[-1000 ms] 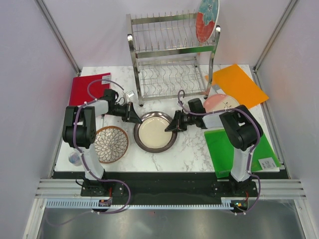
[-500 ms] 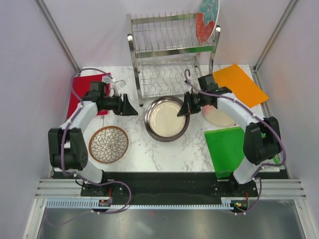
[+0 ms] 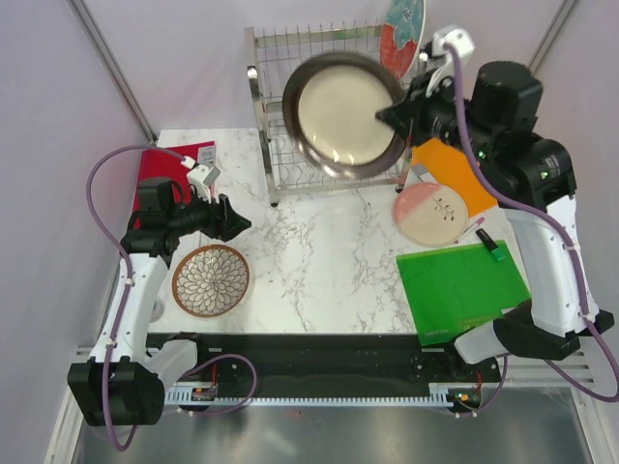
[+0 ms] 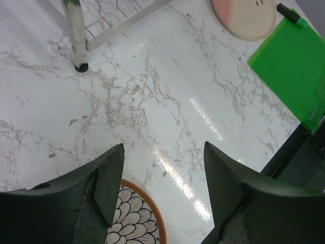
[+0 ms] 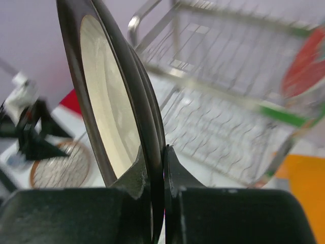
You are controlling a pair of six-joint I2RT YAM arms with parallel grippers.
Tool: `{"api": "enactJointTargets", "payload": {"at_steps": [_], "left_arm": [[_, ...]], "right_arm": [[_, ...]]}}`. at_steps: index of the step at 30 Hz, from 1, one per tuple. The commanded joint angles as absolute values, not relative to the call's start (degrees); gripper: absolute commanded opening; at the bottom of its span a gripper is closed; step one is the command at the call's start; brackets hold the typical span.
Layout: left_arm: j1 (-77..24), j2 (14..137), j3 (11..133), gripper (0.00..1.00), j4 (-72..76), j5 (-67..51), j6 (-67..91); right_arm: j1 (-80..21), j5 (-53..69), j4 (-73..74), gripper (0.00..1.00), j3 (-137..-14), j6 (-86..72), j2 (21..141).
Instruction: Load the plates into the dish rack
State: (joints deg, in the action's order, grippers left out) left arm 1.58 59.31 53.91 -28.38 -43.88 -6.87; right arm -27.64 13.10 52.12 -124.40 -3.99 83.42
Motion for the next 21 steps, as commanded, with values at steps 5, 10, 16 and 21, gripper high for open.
{"api": "enactJointTargets", "payload": {"at_steps": [5,10,16,21], "left_arm": [[1.7,59.7,54.8,0.69,-24.8,-42.7,-2.7],[1.7,60.8,53.6,0.69,-23.0,-42.5,-2.1],[1.8,61.1,51.3,0.70,-20.7,-42.5,-1.0],[1.7,61.7,50.0,0.70,-19.1,-42.8,-0.5]], "right_arm": [[-30.5,-34.0,26.0,0.00,-141.4,-0.6,94.5],[-32.1,-46.6,5.3,0.00,-134.5,10.0,95.0],[-32.9,-53.8,-8.0,0.00,-135.6,20.0,101.2],[-32.8,-53.4,-7.9,0.00,-137.9,21.4,104.4]]}}
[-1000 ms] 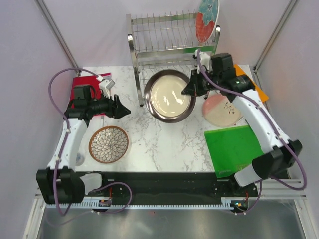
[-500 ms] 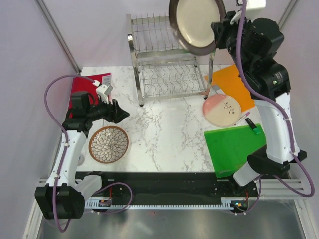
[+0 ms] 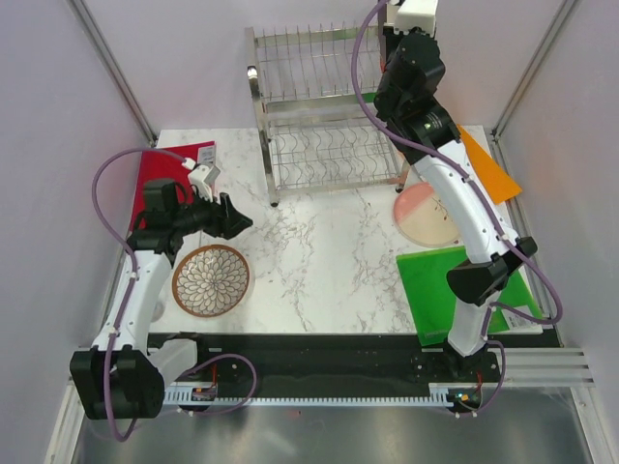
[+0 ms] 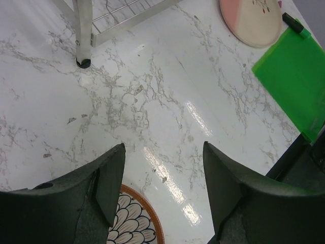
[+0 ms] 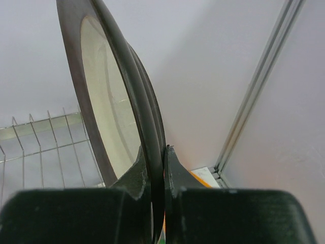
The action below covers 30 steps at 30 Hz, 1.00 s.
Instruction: Load the plates into the dish rack
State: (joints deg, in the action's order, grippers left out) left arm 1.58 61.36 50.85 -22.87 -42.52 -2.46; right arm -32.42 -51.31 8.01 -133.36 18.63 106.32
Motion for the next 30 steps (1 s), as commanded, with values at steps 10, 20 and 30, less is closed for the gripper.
{"api": "enactJointTargets", "payload": {"at_steps": [10,20,30], "left_arm": [[1.7,63.5,49.6,0.70,-17.7,-44.0,1.2],[1.7,66.1,48.3,0.70,-15.0,-44.5,2.1],[1.7,68.2,48.4,0.69,-15.2,-45.4,1.2]], "right_arm": [[-32.8,-53.6,-7.8,0.00,-135.3,22.8,106.5],[-32.8,-51.2,-4.8,0.00,-133.1,22.8,107.8],[-31.5,-49.9,-3.1,0.00,-133.4,23.9,110.0]]}}
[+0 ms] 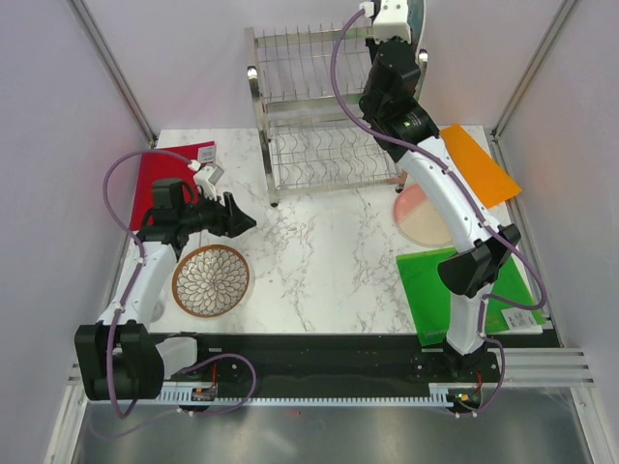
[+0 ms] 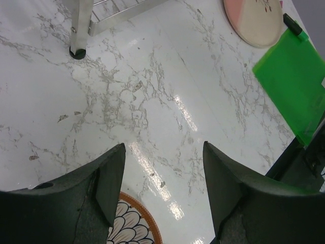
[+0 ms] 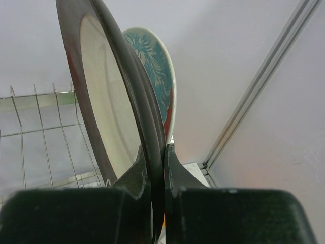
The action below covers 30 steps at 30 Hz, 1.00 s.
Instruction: Load the plates into the dish rack
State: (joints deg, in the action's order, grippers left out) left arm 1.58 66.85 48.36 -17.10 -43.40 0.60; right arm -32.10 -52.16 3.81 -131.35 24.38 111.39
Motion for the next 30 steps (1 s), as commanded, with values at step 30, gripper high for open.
{"api": "enactJointTargets", "payload": {"at_steps": [30], "left_arm": [[1.7,76.3,51.8,0.69,-13.0,-47.0,3.0]], "right_arm": [[-26.0,-51.6,-1.8,0.00,-140.7,17.8,121.0]]}}
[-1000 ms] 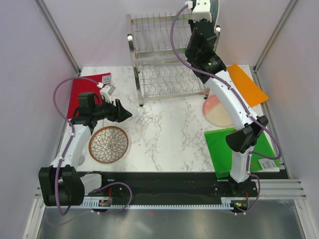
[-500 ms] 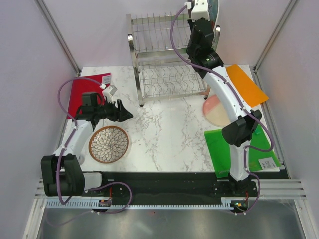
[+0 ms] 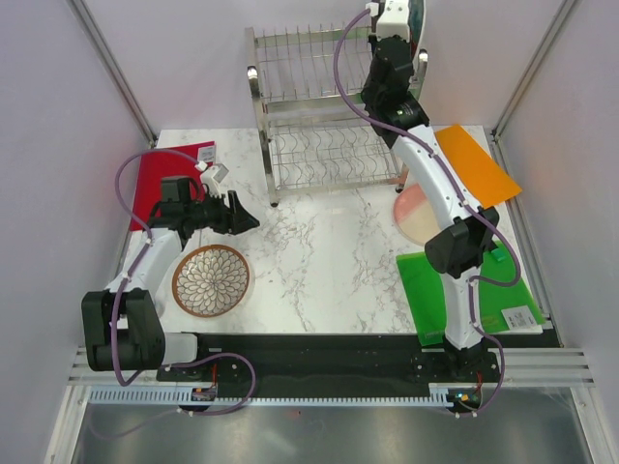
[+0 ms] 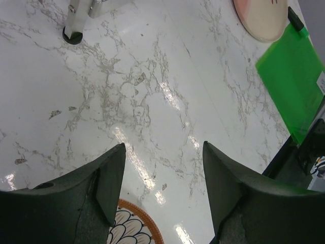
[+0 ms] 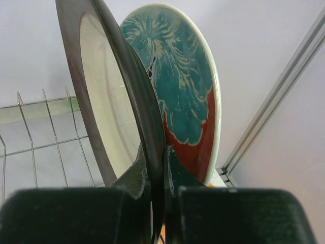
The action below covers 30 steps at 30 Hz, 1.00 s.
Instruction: Load the plates into the dish rack
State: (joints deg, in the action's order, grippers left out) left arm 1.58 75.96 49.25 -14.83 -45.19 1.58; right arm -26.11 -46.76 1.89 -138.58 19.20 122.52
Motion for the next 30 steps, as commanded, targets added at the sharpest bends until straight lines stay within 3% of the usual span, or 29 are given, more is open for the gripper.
{"api": "enactJointTargets", "payload": {"at_steps": [1,4,5,8,11,15,22,25,26,29,30], "left_arm": [[1.7,76.3,51.8,0.69,-13.1,-47.0,3.0],[1.7,76.2,51.6,0.69,-13.1,-47.1,3.0],[1.7,76.2,51.6,0.69,-13.1,-47.2,3.0],[1.7,75.9,51.5,0.69,-13.1,-47.2,3.0],[1.7,75.5,51.2,0.69,-13.0,-47.2,2.8],[1.7,73.8,51.2,0.69,-13.2,-46.8,1.6],[2.8,65.6,54.2,0.72,-25.8,-30.7,-6.1],[8.5,58.6,52.6,0.74,-37.2,-28.4,-13.4],[10.0,57.8,52.4,0.74,-43.2,-28.2,-17.5],[17.9,55.4,52.5,0.75,-48.1,-26.5,-24.9],[19.6,55.4,52.8,0.77,-49.9,-23.8,-26.4]], "right_arm": [[-25.9,-50.4,-1.9,0.00,-140.5,18.3,120.7],[-25.9,-49.6,-2.8,0.00,-139.7,19.9,120.5],[-25.9,-49.0,-3.4,0.15,-139.4,21.6,120.5],[-25.8,-48.4,-4.3,0.42,-139.0,22.2,120.2],[-26.3,-47.6,-5.9,0.54,-137.1,22.7,118.2],[-27.2,-48.3,-8.2,0.57,-134.7,25.0,114.6],[-31.9,-47.7,-3.9,0.62,-120.6,22.8,100.6],[-36.8,-41.3,8.0,0.73,-107.6,17.9,88.5],[-37.7,-37.9,12.1,0.81,-105.1,12.6,86.1],[-37.9,-20.1,23.3,0.98,-92.5,4.2,75.5],[-37.8,-15.5,24.7,0.98,-89.2,3.3,71.1]]}}
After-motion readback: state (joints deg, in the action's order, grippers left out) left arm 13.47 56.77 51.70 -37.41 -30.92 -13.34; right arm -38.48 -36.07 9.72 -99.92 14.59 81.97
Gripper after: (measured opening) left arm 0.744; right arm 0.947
